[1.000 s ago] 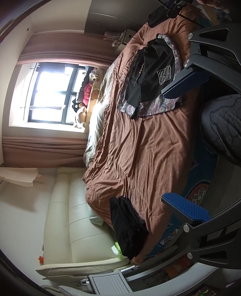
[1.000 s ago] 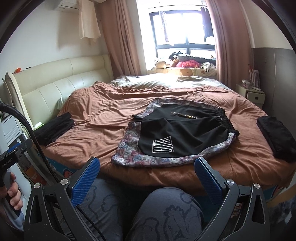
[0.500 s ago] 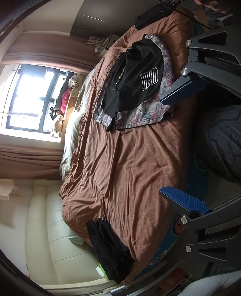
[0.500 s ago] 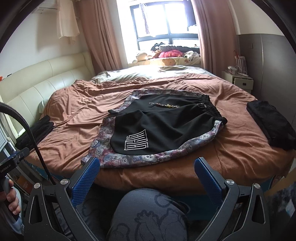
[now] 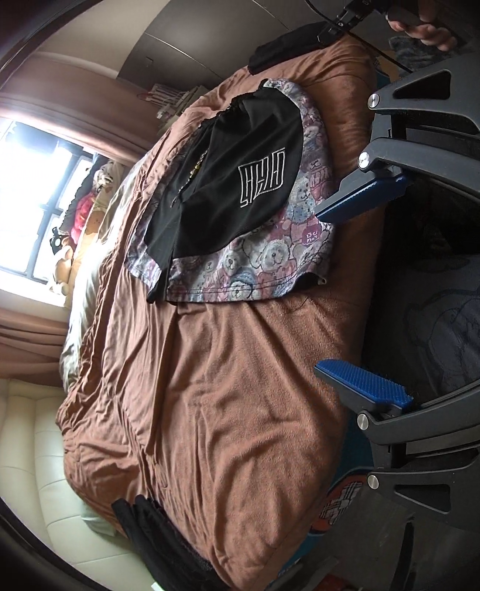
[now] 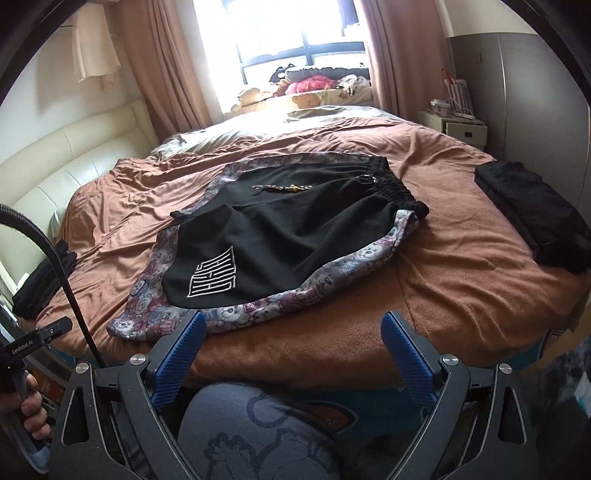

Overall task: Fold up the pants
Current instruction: 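Move both tools toward the black shorts' leg openings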

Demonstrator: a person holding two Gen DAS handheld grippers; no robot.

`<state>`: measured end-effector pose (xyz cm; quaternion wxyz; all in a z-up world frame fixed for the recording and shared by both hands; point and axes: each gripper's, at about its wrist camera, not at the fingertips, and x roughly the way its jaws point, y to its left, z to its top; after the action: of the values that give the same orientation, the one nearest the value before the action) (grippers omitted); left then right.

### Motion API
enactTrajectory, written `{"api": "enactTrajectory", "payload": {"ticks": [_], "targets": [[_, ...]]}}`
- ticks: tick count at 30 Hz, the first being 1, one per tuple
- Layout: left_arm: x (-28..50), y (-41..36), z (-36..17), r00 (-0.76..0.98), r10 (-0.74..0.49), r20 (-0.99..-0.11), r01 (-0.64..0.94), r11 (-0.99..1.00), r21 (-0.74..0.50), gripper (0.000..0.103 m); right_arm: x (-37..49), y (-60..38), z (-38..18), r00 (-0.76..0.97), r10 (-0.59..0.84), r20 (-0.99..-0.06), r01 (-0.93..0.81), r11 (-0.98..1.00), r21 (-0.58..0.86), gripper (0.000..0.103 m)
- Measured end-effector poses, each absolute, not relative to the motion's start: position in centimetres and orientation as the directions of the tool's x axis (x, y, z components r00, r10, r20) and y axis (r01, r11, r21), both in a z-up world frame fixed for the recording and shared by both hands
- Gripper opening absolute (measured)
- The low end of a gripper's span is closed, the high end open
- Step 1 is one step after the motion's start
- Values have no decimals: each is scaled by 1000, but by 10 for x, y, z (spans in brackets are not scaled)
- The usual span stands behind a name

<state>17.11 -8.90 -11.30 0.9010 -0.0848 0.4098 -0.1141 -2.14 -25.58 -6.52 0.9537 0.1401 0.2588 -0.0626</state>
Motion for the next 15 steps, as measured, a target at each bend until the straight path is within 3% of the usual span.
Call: {"api": "enactTrajectory", "payload": {"ticks": [5,10,15], "targets": [[185,-101,-131,583,-315,-749,141,947,-288,71,-9,-270,-73,845,-47,-533,212,944,252,96],[198,-107,-148,527,-341,-778,126,937,-326,57,-5,-280,-80,834,-44,-549,228,935,270,96],[211,-113,-160,500,-334,-799,99,939,-330,55,1,-294,-87,827,-32,-561,231,929,288,96]]}}
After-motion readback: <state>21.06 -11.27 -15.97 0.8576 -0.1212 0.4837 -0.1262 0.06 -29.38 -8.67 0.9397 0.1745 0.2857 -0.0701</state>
